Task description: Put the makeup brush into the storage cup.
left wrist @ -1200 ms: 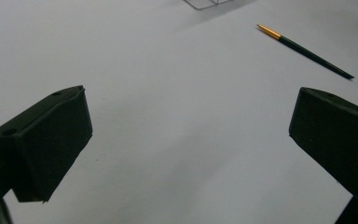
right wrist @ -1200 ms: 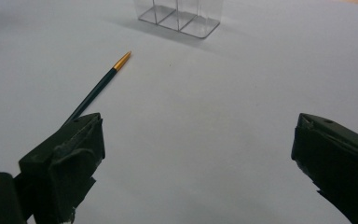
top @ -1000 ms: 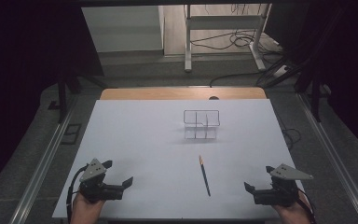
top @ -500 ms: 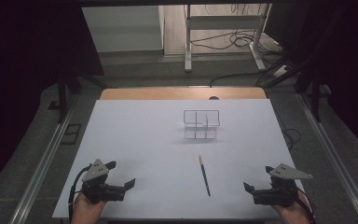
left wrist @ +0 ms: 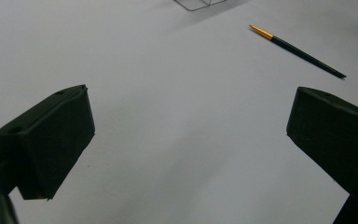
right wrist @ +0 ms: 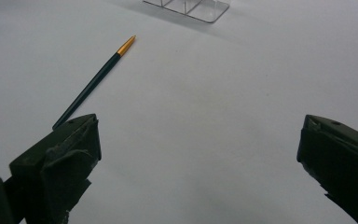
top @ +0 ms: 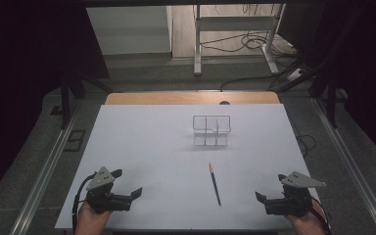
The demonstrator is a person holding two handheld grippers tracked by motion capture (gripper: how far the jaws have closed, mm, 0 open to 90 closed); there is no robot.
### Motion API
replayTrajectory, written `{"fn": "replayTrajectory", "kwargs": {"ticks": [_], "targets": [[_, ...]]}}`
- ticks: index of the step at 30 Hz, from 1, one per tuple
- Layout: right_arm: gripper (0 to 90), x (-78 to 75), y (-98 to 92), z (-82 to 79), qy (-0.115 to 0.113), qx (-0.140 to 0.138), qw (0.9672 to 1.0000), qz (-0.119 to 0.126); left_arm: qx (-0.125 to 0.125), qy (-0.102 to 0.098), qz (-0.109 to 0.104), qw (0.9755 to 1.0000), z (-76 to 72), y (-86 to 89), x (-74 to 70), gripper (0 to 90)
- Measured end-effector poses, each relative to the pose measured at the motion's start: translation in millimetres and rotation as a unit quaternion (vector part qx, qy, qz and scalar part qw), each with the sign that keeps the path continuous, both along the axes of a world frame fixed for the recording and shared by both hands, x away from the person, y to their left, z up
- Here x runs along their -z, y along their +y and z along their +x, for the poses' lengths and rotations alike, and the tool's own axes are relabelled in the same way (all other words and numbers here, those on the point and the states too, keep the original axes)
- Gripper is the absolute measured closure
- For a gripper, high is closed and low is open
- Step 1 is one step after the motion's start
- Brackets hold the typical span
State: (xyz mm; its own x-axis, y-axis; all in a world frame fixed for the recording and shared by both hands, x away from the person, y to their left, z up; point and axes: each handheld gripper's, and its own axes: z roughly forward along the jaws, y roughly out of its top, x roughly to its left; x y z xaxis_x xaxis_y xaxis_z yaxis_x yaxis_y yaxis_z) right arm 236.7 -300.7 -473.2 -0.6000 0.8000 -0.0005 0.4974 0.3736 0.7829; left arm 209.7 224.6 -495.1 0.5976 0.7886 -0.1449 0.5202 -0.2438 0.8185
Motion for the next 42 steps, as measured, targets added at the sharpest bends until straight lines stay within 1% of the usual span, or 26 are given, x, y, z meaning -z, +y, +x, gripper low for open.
{"fn": "replayTrajectory", "kwargs": {"ticks": [3,6,8,10,14,18,23,26,29,34,37,42], "targets": [[0.0,-0.6,1.1,0.9,0.005,-0.001,1.0,-0.004,0.0,0.0,0.001,1.0,0.2,0.2,0.0,1.1],[0.0,-1.9,2.3,2.4,0.016,-0.003,0.9998,-0.009,-0.001,0.0,-0.001,1.0,0.2,0.2,0.0,1.1],[0.5,-3.8,2.8,3.4,0.022,-0.004,0.9997,-0.007,-0.001,0.001,-0.002,1.0,0.3,0.3,0.2,1.1],[0.7,-5.4,3.6,4.1,0.023,-0.007,0.9997,-0.002,-0.002,0.001,-0.002,1.0,0.3,0.3,0.2,1.1],[0.7,-8.2,7.1,4.7,0.017,-0.014,0.9997,-0.011,-0.001,0.002,-0.002,1.0,0.5,0.2,0.4,1.3],[0.3,-9.8,9.2,5.4,0.019,-0.016,0.9996,-0.013,0.0,0.003,-0.001,1.0,0.8,0.0,0.6,1.4],[0.2,-12.4,10.6,7.9,0.029,-0.014,0.9995,-0.007,-0.001,0.004,-0.001,1.0,1.0,0.1,0.9,1.5],[0.2,-13.9,12.2,9.5,0.034,-0.013,0.9993,-0.008,-0.001,0.004,-0.001,1.0,1.2,0.1,1.1,1.5],[0.2,-14.1,14.5,11.4,0.038,-0.014,0.9991,-0.015,-0.001,0.005,-0.001,1.0,1.4,0.3,1.3,1.5],[0.3,-14.5,17.6,14.6,0.05,-0.012,0.9985,-0.02,-0.002,0.007,0.001,1.0,1.7,0.1,1.7,1.5],[0.3,-15.8,19.0,16.4,0.054,-0.01,0.9983,-0.018,-0.002,0.008,0.0,1.0,1.8,0.1,2.0,1.5],[0.3,-18.1,22.6,19.7,0.053,-0.012,0.9983,-0.02,-0.002,0.01,0.001,1.0,2.1,-0.1,2.2,1.5]]}}
